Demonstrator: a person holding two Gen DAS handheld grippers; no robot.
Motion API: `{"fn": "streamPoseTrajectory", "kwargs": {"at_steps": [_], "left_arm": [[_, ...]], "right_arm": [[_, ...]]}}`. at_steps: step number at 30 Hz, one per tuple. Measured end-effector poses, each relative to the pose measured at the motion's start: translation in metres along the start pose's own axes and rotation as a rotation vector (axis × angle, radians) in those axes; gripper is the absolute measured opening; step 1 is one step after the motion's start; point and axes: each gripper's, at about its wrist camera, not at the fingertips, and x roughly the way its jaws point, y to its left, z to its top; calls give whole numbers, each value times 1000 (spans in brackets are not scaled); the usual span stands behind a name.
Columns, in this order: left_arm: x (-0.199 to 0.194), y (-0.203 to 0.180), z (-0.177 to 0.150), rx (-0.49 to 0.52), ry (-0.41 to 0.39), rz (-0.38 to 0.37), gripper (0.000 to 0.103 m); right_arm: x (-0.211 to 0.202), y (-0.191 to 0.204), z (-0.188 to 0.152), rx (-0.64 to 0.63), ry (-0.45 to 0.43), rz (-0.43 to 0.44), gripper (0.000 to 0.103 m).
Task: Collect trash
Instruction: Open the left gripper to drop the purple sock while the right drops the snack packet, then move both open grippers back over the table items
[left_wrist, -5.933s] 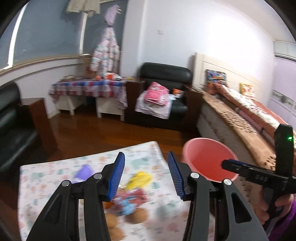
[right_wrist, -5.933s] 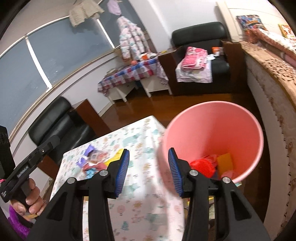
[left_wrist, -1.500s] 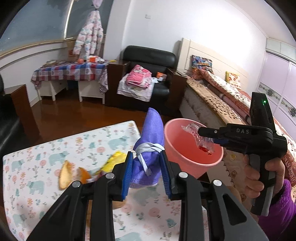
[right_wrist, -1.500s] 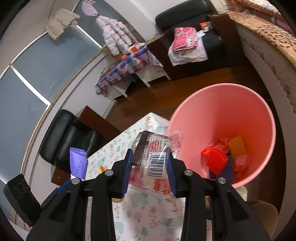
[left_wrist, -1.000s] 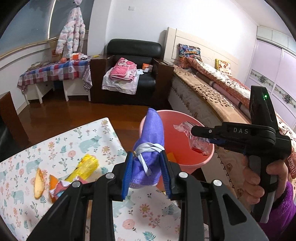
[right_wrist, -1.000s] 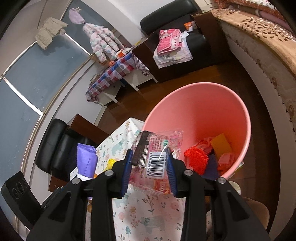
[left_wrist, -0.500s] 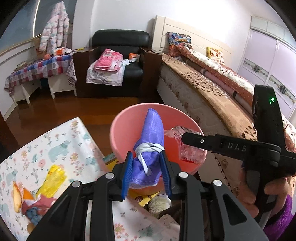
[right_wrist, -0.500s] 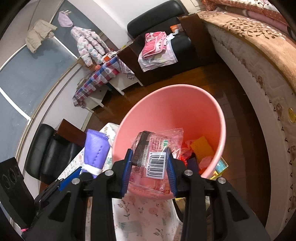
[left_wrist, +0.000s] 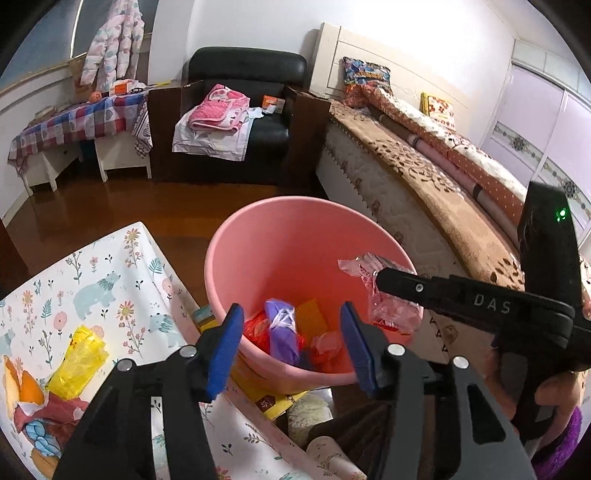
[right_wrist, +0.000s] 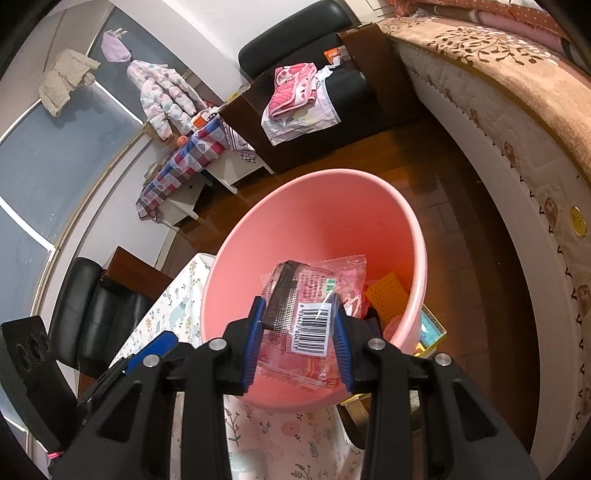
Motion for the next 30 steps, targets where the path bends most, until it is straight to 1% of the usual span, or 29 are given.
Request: {"fn": "streamPoseTrajectory", "kwargs": {"at_steps": [2, 5, 13, 18, 24, 30], "left_arm": [[-3, 0, -1, 1, -7, 2, 55], [-8, 3, -1, -6, -13, 1, 55], [-29, 5, -4, -6, -41, 8, 55], [-48, 11, -13, -10, -52, 22, 55], [-83, 27, -29, -11, -86, 64, 55], [-126, 57, -51, -13, -122, 140, 55]], "right_arm": [[1, 0, 1, 6, -2, -1, 37], [0, 0, 2, 11, -11, -2, 44], [-4, 7, 0, -6, -12, 8, 45], [-6, 21, -5, -43, -7, 24, 45], [-6, 48, -16, -100, 19, 45, 45], [-4, 76, -30, -156, 48, 67, 45]]}}
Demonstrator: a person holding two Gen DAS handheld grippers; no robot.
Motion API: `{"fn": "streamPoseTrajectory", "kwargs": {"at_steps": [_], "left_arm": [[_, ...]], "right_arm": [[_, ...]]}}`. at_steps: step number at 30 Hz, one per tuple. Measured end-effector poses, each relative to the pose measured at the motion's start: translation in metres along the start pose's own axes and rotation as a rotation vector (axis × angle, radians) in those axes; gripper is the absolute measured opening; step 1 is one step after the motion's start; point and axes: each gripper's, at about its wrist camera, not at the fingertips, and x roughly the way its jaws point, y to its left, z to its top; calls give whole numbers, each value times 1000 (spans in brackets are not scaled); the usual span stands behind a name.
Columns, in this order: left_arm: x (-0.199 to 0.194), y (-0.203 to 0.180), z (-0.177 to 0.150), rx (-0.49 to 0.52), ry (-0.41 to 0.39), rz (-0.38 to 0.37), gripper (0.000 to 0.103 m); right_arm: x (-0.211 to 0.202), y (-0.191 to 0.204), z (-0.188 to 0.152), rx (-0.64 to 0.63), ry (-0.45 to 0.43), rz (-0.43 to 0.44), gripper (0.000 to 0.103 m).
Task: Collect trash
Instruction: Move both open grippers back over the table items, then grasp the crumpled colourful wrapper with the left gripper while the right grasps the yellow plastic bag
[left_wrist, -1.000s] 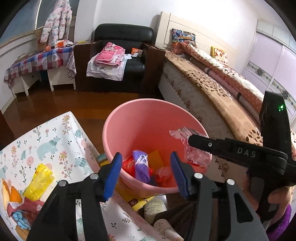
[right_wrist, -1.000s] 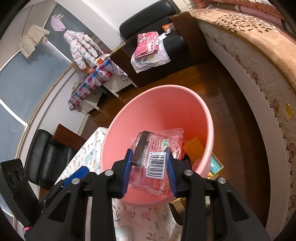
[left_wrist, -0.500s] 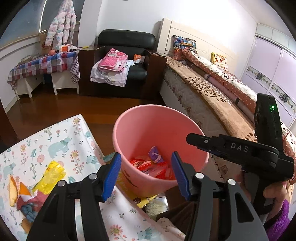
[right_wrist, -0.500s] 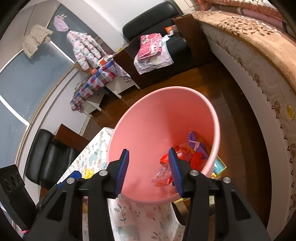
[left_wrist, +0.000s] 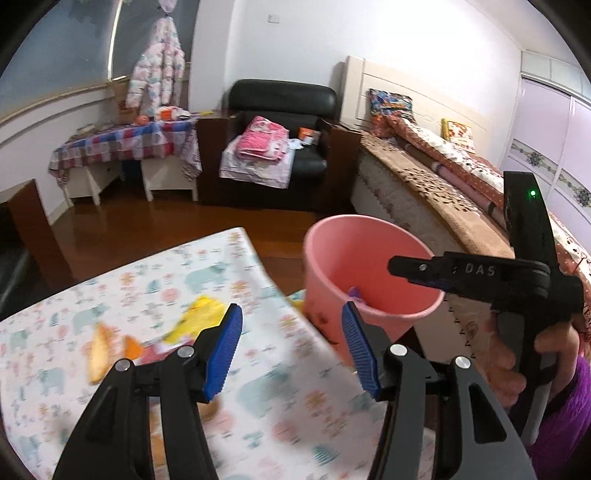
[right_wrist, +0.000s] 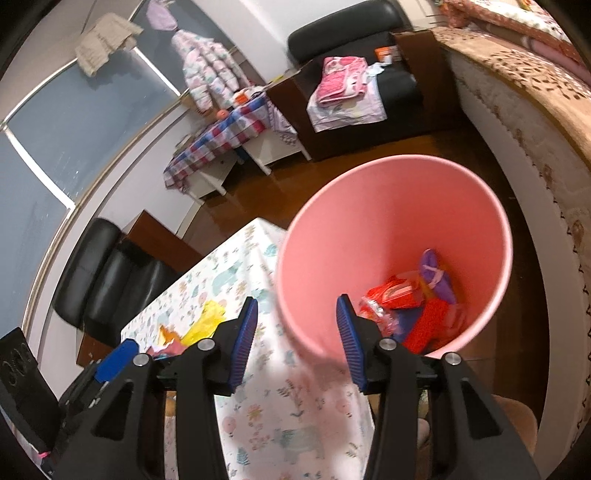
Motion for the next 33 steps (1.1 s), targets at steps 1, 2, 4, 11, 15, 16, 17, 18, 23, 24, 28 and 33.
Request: {"fn": "streamPoseTrajectory", "kwargs": {"at_steps": [1, 2, 4, 11, 15, 16, 17, 18, 23, 24, 28, 33], "left_arm": [[-8, 10, -4, -10, -5, 16, 55], [-13, 16, -7, -20, -8, 27, 55], [-24, 33, -16, -47, -9, 47, 55], [-37, 82, -51, -120, 35, 123, 55], [-30, 89, -59, -123, 53, 124, 55], [-27, 88, -59, -121, 53, 121, 55], [-24, 88, -58, -120, 54, 118, 55], [-20, 88, -56, -119, 56, 113, 55], [7, 89, -51, -120, 89, 91, 46], [13, 90, -51, -121, 98, 99, 44], [32, 95, -53, -143, 120, 112, 33], [39, 99, -55, -144, 126, 97, 8]], "right_arm": [[1, 4, -1, -7, 4, 4, 45], [2, 9, -3, -15, 10, 12, 45], [4, 16, -7, -27, 21, 20, 45], [17, 35, -15, -56, 64, 26, 45], [26, 44, -19, -71, 89, 29, 45], [28, 46, -20, -76, 96, 29, 45], [30, 48, -22, -80, 100, 27, 45], [32, 50, -23, -86, 106, 25, 45], [41, 58, -30, -97, 130, 14, 45], [43, 59, -31, -97, 133, 14, 45], [50, 61, -33, -92, 150, 21, 45], [63, 67, -36, -68, 194, 64, 45]]}}
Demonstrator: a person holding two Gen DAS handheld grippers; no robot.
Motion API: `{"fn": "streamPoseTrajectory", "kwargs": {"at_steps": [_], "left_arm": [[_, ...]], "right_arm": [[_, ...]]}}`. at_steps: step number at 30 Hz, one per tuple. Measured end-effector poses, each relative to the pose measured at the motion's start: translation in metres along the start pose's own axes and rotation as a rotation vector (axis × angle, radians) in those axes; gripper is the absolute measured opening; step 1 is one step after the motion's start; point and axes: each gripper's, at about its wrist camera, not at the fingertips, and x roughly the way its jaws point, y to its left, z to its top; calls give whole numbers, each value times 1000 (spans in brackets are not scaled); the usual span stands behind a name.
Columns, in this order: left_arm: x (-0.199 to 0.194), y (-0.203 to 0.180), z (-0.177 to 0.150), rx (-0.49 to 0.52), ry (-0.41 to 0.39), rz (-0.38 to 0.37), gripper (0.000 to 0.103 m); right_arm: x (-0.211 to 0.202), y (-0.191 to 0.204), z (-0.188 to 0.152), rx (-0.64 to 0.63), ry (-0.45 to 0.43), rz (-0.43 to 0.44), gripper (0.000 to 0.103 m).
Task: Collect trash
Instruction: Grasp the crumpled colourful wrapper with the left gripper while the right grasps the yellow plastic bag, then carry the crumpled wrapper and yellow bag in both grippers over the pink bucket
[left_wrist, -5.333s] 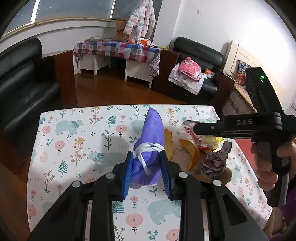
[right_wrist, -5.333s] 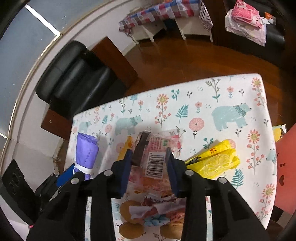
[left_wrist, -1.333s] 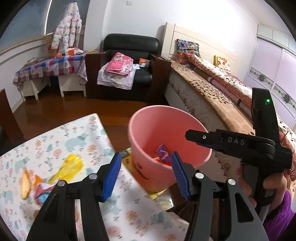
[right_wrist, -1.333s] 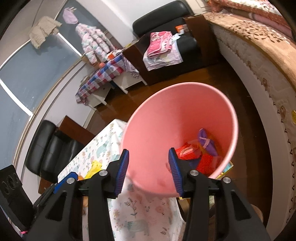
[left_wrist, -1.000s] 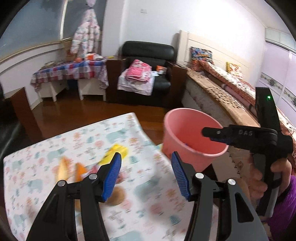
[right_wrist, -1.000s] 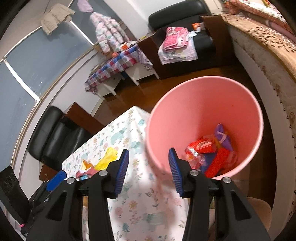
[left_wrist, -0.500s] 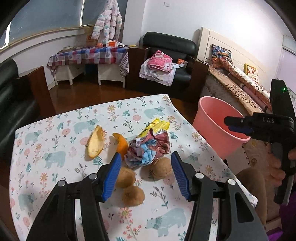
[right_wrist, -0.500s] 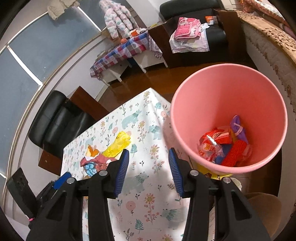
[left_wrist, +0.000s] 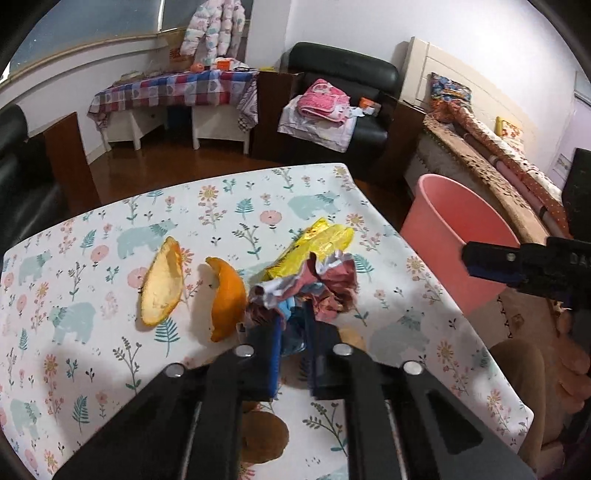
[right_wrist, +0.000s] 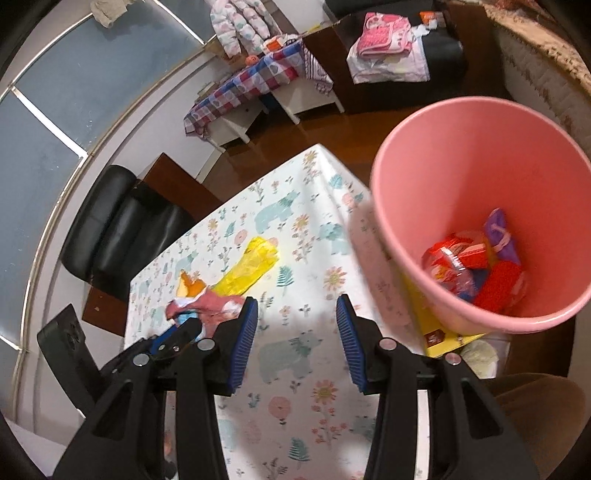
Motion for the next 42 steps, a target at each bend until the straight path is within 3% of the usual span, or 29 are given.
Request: {"fn": "streamPoseTrajectory", "kwargs": {"at_steps": [8, 15, 18, 24, 34, 42], "left_arm": [[-45, 12, 2, -37, -112, -58, 4], [-90, 42, -1, -111, -195, -45, 4], [-101, 58, -7, -151, -208, -37, 4], [-114, 84, -21, -203, -223, -37, 4], [-110, 102, -30, -251, -215, -61, 4], [-107, 105, -31, -264, -206, -63, 4]], "right_arm": [[29, 21, 6, 36, 77, 93, 45], [70, 50, 16, 85, 166, 125, 45], [89, 63, 21, 86, 181, 81, 45], [115, 69, 23, 116, 206, -93, 45], [128, 76, 35, 171, 148, -53, 45], [142, 99, 36, 7, 121, -171, 44]]}}
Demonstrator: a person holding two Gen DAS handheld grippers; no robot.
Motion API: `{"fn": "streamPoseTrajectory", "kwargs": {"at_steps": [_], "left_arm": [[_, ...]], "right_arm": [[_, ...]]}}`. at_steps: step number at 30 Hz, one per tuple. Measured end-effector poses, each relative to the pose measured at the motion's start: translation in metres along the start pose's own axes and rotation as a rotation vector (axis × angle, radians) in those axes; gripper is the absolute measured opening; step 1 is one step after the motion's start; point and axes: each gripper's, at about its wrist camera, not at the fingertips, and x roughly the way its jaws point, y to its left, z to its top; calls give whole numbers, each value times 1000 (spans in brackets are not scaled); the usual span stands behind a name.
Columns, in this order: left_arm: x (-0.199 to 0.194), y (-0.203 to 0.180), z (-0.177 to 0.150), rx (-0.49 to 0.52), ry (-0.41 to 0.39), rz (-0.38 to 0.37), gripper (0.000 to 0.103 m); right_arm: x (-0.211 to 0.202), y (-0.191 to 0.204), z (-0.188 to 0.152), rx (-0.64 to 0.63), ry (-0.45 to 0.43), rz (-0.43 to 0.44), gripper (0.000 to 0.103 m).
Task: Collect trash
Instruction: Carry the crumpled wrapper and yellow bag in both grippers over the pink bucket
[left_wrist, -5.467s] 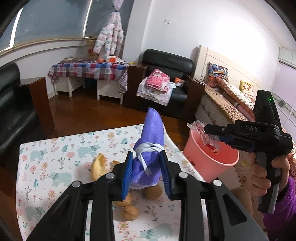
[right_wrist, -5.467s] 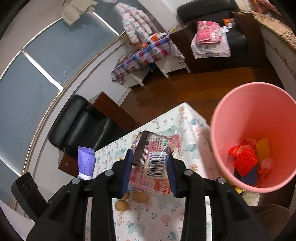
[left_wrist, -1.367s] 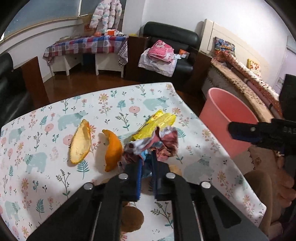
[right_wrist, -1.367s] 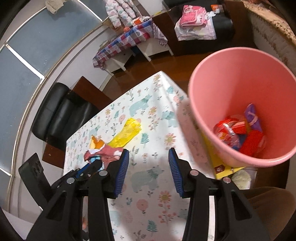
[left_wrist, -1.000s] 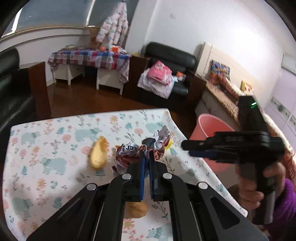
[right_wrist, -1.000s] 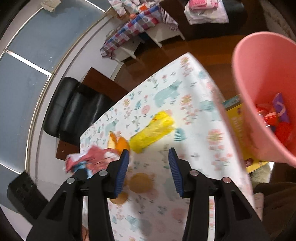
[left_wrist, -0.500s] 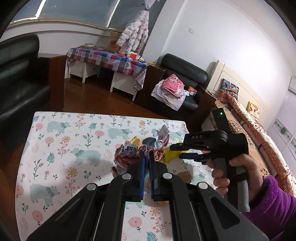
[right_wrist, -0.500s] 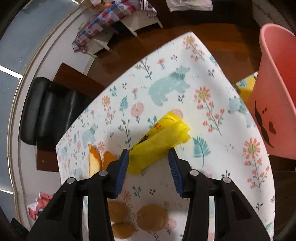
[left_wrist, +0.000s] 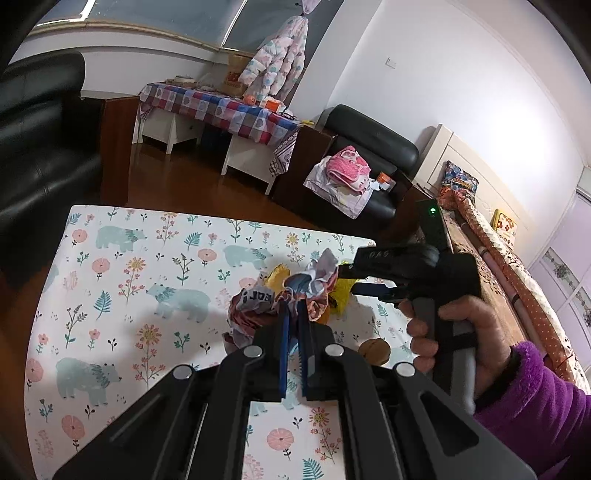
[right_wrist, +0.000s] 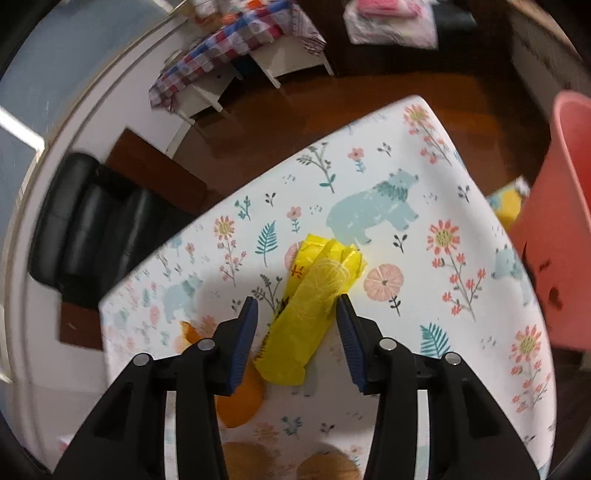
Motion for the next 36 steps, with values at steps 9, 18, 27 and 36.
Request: {"fn": "streamPoseTrajectory", "kwargs": {"at_steps": [9, 18, 27, 36], "left_arm": [[1, -6, 3, -1, 4, 16, 4], [2, -35, 7, 40, 0, -10, 4], [13, -91, 11, 130, 13, -58, 4], [34, -154, 15, 221, 29, -118, 4]], "right_arm": [[-12, 1, -14, -145, -24, -9, 17], [-66, -34, -29, -129, -96, 94, 16], [-127, -76, -35, -82, -217, 123, 16], [-164, -123, -36, -35, -306, 94, 16]]}}
